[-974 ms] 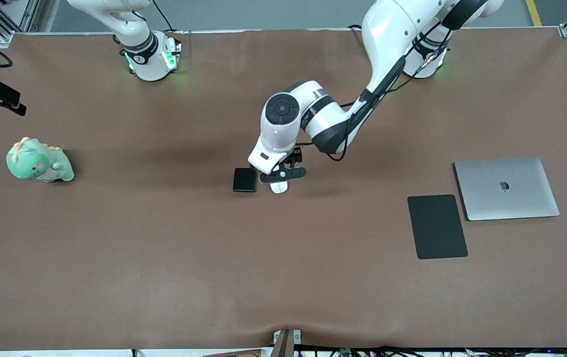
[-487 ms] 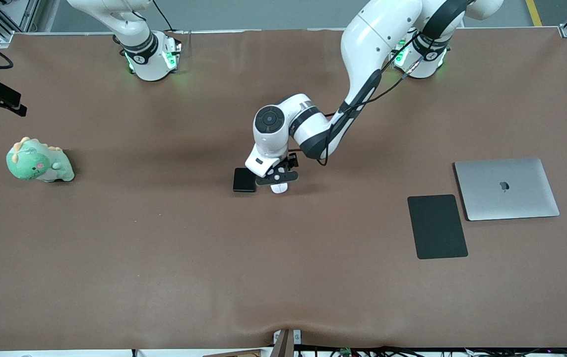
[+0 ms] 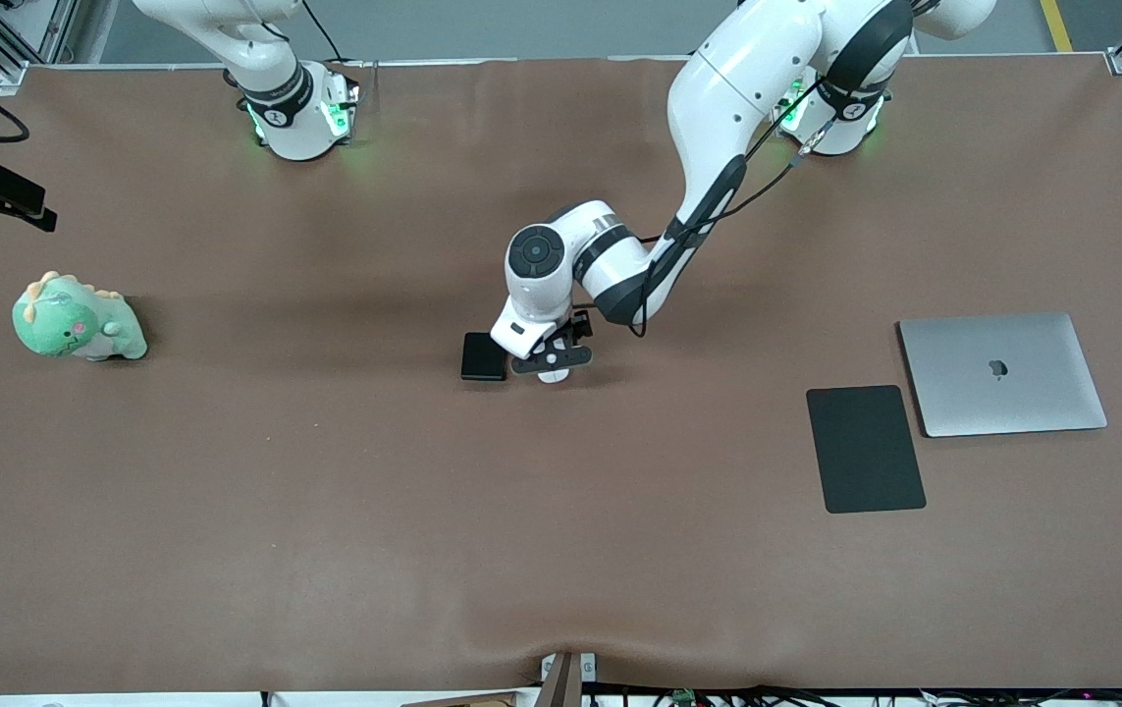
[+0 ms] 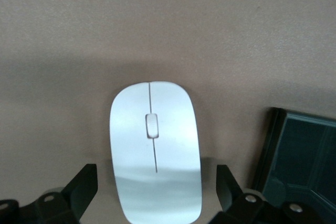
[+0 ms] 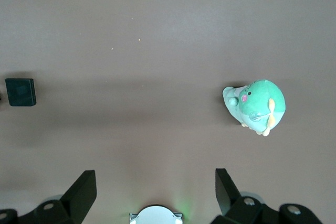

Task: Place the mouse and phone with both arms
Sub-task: 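Lower the left gripper and close it on the white mouse, then carry the mouse to the pad while the right gripper moves out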

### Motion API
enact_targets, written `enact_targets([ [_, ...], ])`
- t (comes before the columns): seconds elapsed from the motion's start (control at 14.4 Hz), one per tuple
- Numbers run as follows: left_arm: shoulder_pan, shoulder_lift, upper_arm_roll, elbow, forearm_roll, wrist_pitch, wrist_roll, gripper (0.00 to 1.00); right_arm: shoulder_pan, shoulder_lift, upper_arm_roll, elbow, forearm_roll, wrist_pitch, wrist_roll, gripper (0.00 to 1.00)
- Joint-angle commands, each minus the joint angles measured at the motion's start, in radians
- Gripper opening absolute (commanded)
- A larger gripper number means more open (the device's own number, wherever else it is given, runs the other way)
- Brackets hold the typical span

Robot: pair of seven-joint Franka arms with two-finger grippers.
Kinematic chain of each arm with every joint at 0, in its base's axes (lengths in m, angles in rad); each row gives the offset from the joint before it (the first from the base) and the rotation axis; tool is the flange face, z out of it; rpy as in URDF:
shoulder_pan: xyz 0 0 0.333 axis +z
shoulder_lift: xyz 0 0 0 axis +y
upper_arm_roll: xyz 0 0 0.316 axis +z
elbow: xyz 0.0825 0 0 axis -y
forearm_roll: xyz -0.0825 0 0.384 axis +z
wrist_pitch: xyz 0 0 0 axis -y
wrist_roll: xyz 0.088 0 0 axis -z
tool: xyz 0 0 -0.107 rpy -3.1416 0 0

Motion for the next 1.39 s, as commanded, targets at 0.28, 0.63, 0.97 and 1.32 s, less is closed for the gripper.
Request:
enact_targets([
  [0.28, -0.010, 0.027, 0.018, 0.029, 0.038, 0.039, -0.035, 0.62, 0.007, 0.065, 0.007, 0.023, -0.009, -0.023, -0.006, 1.00],
  [0.63, 0.010, -0.028, 0.018, 0.025, 0.045, 0.020, -0.017, 0.07, 0.017, 0.117, 0.009, 0.061, -0.005, -0.016, -0.004, 1.00],
  [0.97, 0.114, -0.158, 0.003, 0.023, 0.031, -0.116, 0.104, 0.08, -0.002, 0.185, 0.004, 0.062, 0.144, -0.025, 0.000, 1.00],
  [1.32, 0.335, -0.298, -0.037, -0.050, -0.049, -0.236, 0.429, 0.10, 0.033, 0.193, 0.009, 0.061, 0.159, -0.025, 0.009, 1.00],
])
